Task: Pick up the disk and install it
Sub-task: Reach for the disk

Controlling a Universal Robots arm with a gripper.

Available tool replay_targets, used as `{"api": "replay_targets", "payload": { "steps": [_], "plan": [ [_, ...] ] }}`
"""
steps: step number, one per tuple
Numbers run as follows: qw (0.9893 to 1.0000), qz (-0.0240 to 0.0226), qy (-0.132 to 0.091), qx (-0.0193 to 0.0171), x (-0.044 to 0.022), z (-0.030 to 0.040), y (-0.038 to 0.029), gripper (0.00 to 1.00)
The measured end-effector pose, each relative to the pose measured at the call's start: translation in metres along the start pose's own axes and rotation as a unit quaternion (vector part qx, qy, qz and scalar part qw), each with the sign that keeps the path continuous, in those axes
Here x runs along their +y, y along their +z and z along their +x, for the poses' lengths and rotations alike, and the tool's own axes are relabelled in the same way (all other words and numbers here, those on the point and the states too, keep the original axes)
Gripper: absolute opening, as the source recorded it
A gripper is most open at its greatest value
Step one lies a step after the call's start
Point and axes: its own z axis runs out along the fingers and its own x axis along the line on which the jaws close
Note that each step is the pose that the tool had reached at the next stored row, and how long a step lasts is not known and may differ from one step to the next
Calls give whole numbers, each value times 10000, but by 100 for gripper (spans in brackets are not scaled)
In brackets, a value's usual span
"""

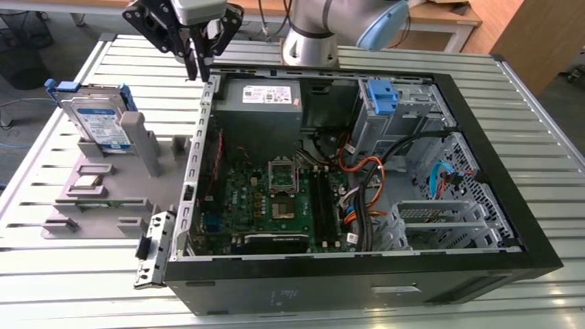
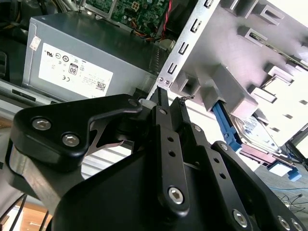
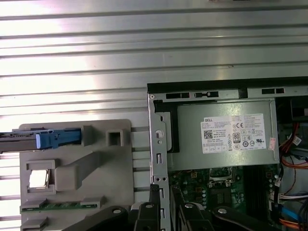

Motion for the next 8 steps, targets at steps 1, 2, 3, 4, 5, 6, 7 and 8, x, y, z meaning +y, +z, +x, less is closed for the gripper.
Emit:
{"api": "replay_targets", "payload": {
  "steps": [1, 2, 3, 4, 5, 6, 7, 8],
  "plan": [
    [10000, 0, 0, 0, 0, 4, 0, 24],
    [10000, 0, 0, 0, 0, 5, 0, 24],
    [10000, 0, -1, 0, 0, 7, 0, 24],
    [10000, 0, 0, 0, -1, 8, 0, 24],
    [10000, 0, 0, 0, -1, 8, 0, 24],
    [10000, 0, 0, 0, -1, 8, 0, 24],
    [10000, 0, 0, 0, -1, 8, 0, 24],
    [10000, 0, 0, 0, -1, 9, 0, 24]
  ]
}}
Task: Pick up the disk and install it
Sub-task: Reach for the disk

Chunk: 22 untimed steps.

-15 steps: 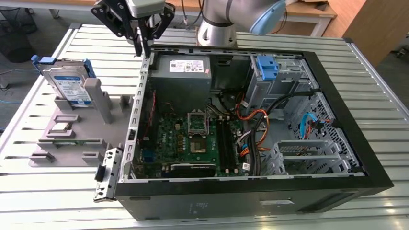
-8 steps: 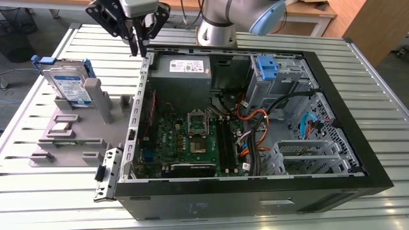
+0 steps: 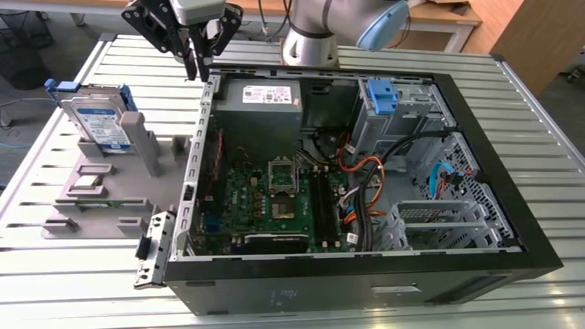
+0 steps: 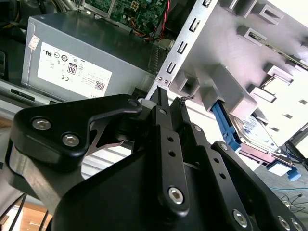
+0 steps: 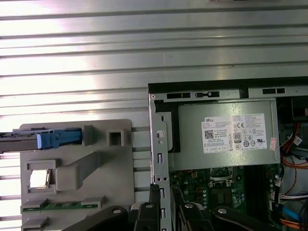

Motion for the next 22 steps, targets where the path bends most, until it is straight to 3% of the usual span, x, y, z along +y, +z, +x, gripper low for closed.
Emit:
{"api": "replay_targets", "payload": {
  "steps": [7, 22],
  "plan": [
    [10000, 0, 0, 0, -2, 26, -1, 24],
    [10000, 0, 0, 0, -17, 234, -7, 24]
  ]
}}
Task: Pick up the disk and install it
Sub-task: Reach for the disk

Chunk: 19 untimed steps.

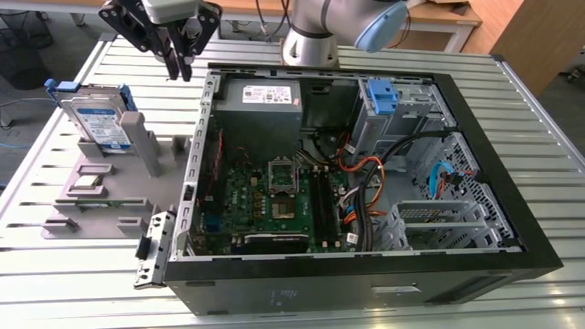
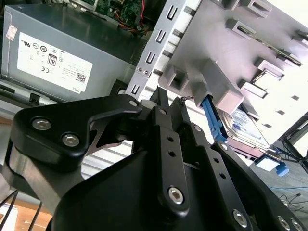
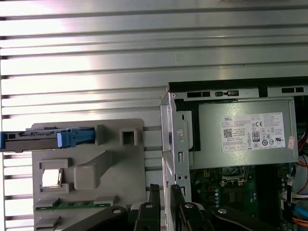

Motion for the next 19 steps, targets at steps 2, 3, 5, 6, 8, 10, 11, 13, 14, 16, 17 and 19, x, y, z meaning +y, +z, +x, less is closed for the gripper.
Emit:
{"api": "replay_targets", "payload": {
  "steps": [2, 3, 5, 6, 8, 10, 11, 13, 14, 16, 17, 19],
  "plan": [
    [10000, 0, 0, 0, -2, 30, -1, 24],
    [10000, 0, 0, 0, -3, 44, -2, 24],
    [10000, 0, 0, 0, -5, 71, -2, 24],
    [10000, 0, 0, 0, -6, 85, -3, 24],
    [10000, 0, 0, 0, -9, 114, -3, 24],
    [10000, 0, 0, 0, -11, 142, -5, 24],
    [10000, 0, 0, 0, -12, 156, -6, 24],
    [10000, 0, 0, 0, -14, 181, -6, 24],
    [10000, 0, 0, 0, -14, 192, -6, 24],
    [10000, 0, 0, 0, -16, 211, -7, 24],
    [10000, 0, 0, 0, -17, 220, -7, 24],
    [10000, 0, 0, 0, -18, 236, -8, 24]
  ]
}}
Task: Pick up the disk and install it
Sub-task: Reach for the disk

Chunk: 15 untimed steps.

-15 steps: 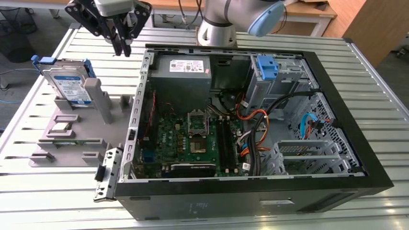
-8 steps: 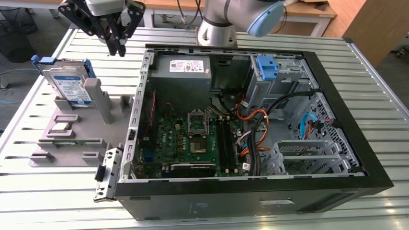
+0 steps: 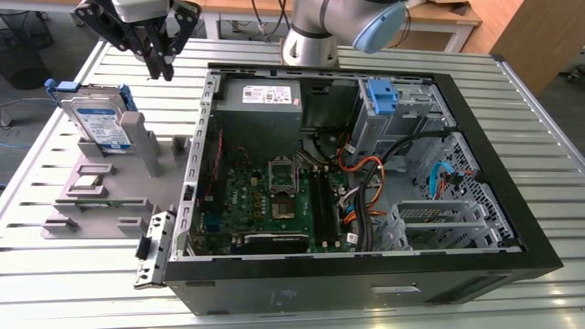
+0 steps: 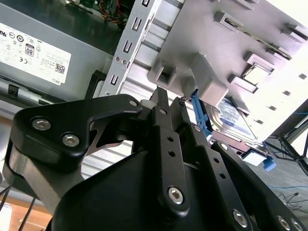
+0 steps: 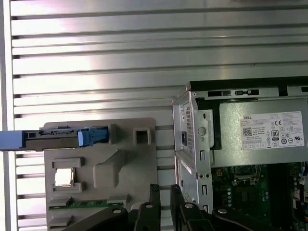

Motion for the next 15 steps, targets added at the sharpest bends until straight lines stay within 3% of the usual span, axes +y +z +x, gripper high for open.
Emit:
{"api": "replay_targets", "payload": {
  "steps": [15],
  "plan": [
    [10000, 0, 0, 0, -11, 146, -5, 24]
  ]
}}
